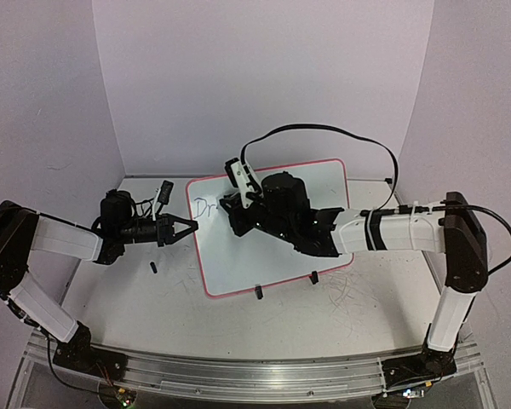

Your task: Write a sentence on the whiteboard

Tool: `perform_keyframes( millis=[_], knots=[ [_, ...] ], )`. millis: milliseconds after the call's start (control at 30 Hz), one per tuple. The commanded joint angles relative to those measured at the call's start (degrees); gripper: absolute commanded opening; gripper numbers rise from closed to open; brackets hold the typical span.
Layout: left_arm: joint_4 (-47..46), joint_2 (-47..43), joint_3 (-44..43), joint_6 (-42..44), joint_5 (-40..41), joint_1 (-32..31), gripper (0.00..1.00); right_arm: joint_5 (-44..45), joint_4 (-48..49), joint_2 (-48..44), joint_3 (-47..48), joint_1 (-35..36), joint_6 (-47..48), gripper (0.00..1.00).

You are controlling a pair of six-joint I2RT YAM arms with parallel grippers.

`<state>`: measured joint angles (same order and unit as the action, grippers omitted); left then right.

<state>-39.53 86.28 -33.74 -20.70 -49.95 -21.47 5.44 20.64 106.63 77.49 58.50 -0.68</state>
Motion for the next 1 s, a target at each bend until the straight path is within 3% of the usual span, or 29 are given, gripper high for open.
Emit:
perform_keyframes(
  millis=[0,967],
  knots=[
    [-0.2,-0.8,-2.0,3.7,0.5,-0.4,0.0,1.2,1.8,0.8,2.5,0.0,-1.0,0.0],
    [0.2,-1.4,-2.1,3.8,0.6,-0.4,0.0,8.6,0.4,-1.3,0.7,-1.0,-3.4,0.0]
  ],
)
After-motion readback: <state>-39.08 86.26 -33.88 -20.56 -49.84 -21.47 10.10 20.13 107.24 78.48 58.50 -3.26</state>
